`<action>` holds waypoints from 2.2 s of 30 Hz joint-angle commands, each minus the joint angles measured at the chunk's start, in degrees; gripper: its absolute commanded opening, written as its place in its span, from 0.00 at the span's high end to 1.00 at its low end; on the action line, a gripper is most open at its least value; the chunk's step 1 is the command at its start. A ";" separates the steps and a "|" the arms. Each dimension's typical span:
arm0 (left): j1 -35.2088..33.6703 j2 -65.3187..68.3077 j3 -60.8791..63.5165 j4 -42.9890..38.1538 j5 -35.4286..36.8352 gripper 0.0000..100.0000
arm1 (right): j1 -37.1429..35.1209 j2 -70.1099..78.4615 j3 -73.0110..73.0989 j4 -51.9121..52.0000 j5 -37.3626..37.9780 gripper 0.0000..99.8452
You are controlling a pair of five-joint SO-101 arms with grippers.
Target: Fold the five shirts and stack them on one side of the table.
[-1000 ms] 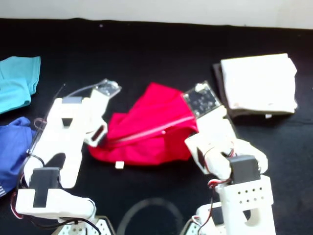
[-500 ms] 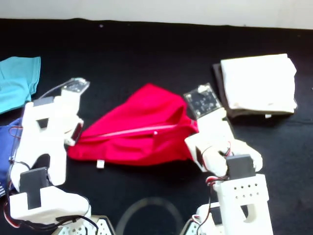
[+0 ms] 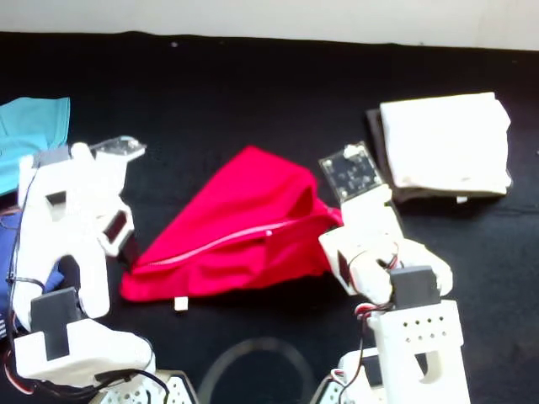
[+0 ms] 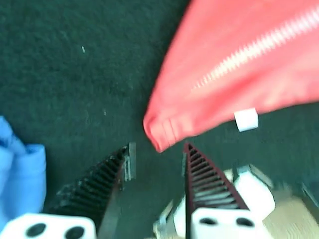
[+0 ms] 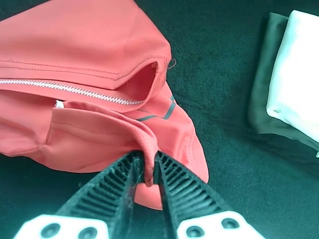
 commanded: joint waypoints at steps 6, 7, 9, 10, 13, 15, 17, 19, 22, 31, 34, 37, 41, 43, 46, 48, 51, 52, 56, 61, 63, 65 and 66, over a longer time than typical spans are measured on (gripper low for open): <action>2.77 -1.80 2.24 4.92 -4.57 0.84 | 0.75 -1.01 -0.13 0.22 -0.53 0.99; 2.77 -1.80 4.35 1.76 -4.40 0.84 | 0.75 -1.01 -0.13 0.22 -0.53 0.99; 2.77 -1.80 9.54 -4.40 -4.48 0.84 | 0.75 -1.01 -0.13 0.13 -0.53 0.99; 2.86 -1.80 12.35 -7.03 -4.57 0.84 | 0.75 -1.01 -0.13 0.13 -0.53 0.99; 3.03 -1.80 18.68 -13.27 -4.66 0.84 | 0.75 -1.01 0.04 -0.04 -0.53 0.99; 3.03 -1.80 20.53 -17.41 -4.40 0.84 | 0.75 -1.01 0.13 -0.04 -0.53 0.99; 2.86 -1.71 21.05 -20.31 -4.22 0.84 | 0.75 -1.01 0.13 -0.04 -0.53 0.99; 2.86 -1.71 21.14 -21.80 -3.87 0.84 | 0.75 -1.01 0.13 -0.04 -0.53 0.99; 2.86 -1.71 20.70 -24.44 0.26 0.83 | 0.75 -1.01 0.13 -0.04 -0.53 0.99; 4.26 3.91 19.12 -29.27 2.81 0.80 | 0.66 -1.01 0.13 -0.22 -0.44 0.99; 4.26 8.31 14.99 -25.93 4.66 0.80 | 0.66 -1.01 0.13 -0.22 -0.44 0.99; 5.49 13.32 10.42 -21.45 4.57 0.80 | 0.66 -1.01 0.13 -0.22 -0.44 0.99; 8.92 20.26 3.30 -15.65 4.57 0.84 | 0.75 -0.92 0.13 -0.22 -0.44 0.99; 10.86 23.52 -0.31 -13.10 4.57 0.91 | 0.75 -0.92 0.22 -0.22 -0.44 0.99; 12.70 27.30 -5.05 -9.93 4.75 0.99 | 0.84 -0.92 0.22 -0.22 -0.44 0.99; 12.97 28.44 -7.87 -8.26 4.84 0.99 | 0.84 -0.92 0.22 -0.22 -0.44 0.99; 12.97 28.35 -12.26 -6.07 4.92 0.99 | 0.84 -0.92 0.22 -0.84 -0.44 0.99; 12.97 28.09 -14.37 -4.48 5.01 0.99 | 1.19 -0.92 0.22 -1.98 -0.53 0.99; 12.97 23.87 -23.60 2.73 7.38 0.99 | 6.46 -0.31 -0.22 -10.24 -0.53 0.99; 13.32 15.69 -35.21 9.58 13.54 0.99 | 10.42 6.29 -7.16 -11.91 1.58 0.99; 13.58 12.70 -38.81 10.81 16.00 0.99 | 11.38 10.59 -13.41 -11.12 3.16 0.99; 13.67 9.80 -41.71 10.90 18.73 0.99 | 12.26 14.99 -21.85 -9.98 3.60 0.99; 13.67 8.40 -43.30 10.90 19.87 0.99 | 12.53 17.19 -26.68 -8.66 4.04 0.99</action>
